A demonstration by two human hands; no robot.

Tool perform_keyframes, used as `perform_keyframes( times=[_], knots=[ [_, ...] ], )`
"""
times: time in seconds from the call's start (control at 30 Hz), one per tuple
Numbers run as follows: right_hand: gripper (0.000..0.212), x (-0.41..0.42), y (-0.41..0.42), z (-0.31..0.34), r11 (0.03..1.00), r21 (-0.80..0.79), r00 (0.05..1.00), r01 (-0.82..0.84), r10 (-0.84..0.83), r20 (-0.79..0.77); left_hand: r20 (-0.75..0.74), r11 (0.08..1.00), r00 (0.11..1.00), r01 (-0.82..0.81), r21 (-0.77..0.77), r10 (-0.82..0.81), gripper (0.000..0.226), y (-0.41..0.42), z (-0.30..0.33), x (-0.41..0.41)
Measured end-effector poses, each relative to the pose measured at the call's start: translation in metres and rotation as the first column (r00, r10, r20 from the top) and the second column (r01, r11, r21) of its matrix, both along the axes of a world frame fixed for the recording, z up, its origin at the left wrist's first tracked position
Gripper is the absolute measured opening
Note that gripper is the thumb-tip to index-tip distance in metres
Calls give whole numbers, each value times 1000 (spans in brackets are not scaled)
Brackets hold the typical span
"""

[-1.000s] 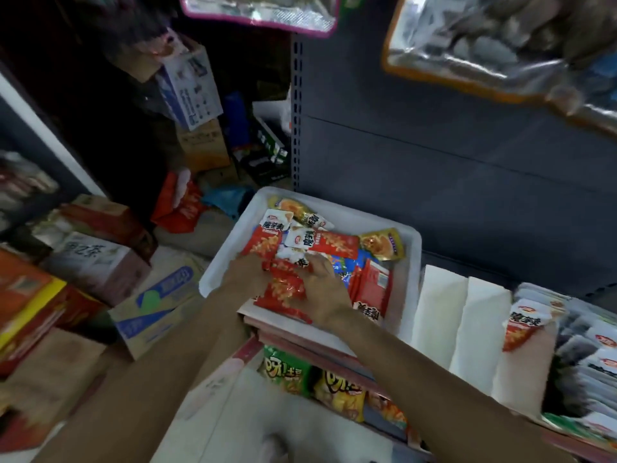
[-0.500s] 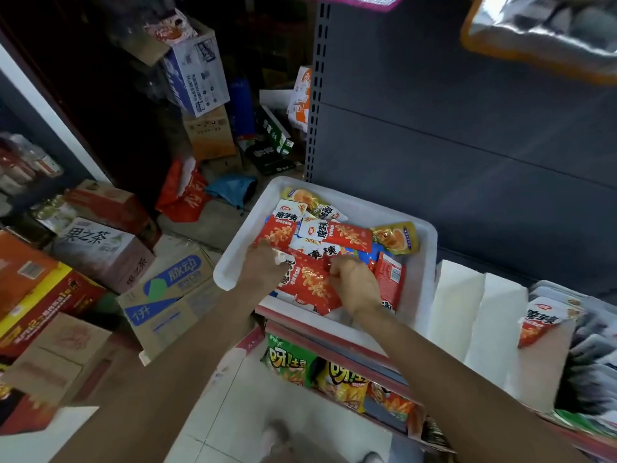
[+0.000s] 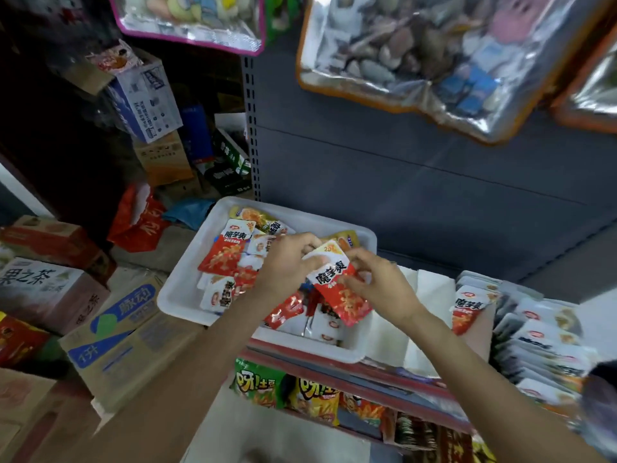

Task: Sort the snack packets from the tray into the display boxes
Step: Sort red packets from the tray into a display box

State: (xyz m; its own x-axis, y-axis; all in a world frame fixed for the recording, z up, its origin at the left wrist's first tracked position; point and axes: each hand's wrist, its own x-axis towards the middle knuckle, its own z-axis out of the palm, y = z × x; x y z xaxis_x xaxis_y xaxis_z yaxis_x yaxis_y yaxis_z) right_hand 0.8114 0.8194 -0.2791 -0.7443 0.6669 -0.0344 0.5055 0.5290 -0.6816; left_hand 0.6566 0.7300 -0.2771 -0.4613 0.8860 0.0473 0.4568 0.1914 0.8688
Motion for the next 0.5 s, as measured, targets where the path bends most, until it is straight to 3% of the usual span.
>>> perform_keyframes(
  times=[0.23, 0.37, 0.5],
  knots=[
    [39, 75, 27, 27, 984, 92, 982, 154, -142, -122, -11, 989, 996, 93, 115, -93, 8, 57, 17, 73],
    [56, 129, 45, 35, 956, 147, 959, 253, -228, -167, -135, 986, 977, 165, -7, -165, 22, 83, -4, 104],
    [57, 167, 66, 37, 921, 244, 949, 303, -266, -172, -370, 940, 873, 236, -248, -317, 47, 98, -20, 134]
  ],
)
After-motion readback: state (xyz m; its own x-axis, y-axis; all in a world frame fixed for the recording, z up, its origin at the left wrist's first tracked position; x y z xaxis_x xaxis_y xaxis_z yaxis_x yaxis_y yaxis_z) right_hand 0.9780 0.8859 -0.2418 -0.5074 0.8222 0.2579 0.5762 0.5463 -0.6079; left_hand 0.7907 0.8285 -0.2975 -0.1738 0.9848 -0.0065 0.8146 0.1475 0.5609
